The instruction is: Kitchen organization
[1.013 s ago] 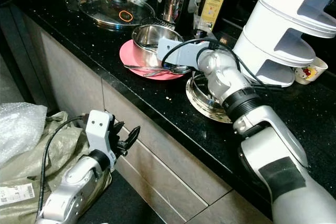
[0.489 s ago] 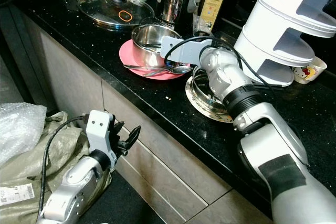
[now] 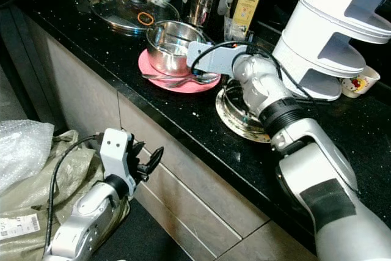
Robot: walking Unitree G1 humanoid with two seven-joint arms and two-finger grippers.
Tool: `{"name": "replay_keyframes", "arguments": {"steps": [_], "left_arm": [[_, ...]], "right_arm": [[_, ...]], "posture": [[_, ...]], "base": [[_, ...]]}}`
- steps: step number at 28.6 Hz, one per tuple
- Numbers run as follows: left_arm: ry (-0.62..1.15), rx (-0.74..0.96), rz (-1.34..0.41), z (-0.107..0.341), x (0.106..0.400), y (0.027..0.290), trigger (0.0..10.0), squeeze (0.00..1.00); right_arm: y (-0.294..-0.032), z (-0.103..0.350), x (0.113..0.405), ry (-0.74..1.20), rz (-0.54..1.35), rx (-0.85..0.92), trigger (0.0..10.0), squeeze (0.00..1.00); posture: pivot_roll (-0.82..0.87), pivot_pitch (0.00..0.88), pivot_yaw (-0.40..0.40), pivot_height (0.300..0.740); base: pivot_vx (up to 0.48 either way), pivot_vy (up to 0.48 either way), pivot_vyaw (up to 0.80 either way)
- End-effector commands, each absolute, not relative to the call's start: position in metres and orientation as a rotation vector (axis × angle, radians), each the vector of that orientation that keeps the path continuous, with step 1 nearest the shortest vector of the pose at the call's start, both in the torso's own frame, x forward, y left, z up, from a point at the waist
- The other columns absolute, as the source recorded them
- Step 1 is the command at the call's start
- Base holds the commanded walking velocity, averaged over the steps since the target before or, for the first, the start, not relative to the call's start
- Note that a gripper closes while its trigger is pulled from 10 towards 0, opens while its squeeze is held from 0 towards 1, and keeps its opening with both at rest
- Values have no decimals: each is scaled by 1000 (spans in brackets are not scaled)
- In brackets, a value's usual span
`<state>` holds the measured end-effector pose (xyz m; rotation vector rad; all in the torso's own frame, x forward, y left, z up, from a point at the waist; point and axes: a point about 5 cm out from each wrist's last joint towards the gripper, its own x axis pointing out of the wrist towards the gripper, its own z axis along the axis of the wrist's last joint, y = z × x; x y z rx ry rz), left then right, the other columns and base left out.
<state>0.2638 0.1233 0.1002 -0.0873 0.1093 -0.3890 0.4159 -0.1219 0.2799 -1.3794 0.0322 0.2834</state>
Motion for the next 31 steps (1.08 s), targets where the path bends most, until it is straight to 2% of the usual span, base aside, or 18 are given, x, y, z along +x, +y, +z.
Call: {"name": "replay_keyframes", "arguments": {"steps": [1, 16, 20, 24, 25, 27, 29, 31], "left_arm": [[112, -85, -398, 99, 262, 119, 10000, 0], [115, -85, -400, 98, 262, 119, 10000, 0], [115, -85, -400, 99, 262, 119, 10000, 0], [114, -85, -403, 99, 262, 120, 10000, 0], [114, -85, -403, 99, 262, 120, 10000, 0], [114, -86, -404, 99, 261, 120, 10000, 0], [114, -87, -405, 99, 261, 120, 10000, 0], [114, -88, -407, 99, 261, 120, 10000, 0]], "right_arm": [[-128, 283, 417, 43, 259, -1360, 0, 0], [-134, 294, 417, -3, 226, -1331, 0, 0], [-139, 300, 417, -37, 202, -1261, 0, 0], [-134, 310, 413, -149, 302, -912, 0, 0], [-134, 310, 413, -149, 302, -912, 0, 0], [-131, 315, 408, -195, 379, -695, 0, 0], [-131, 316, 407, -210, 402, -627, 0, 0], [-132, 318, 400, -249, 461, -482, 0, 0]], "posture": [[150, 39, -225, 740], [149, 38, -221, 740], [154, 39, -220, 740], [155, 39, -219, 740], [155, 39, -219, 740], [156, 40, -216, 740], [156, 40, -216, 740], [158, 39, -213, 740]], "base": [[0, 0, 0], [0, 0, 0], [0, 0, 0], [0, 0, 0], [0, 0, 0], [0, 0, 0], [0, 0, 0], [0, 0, 0]]}}
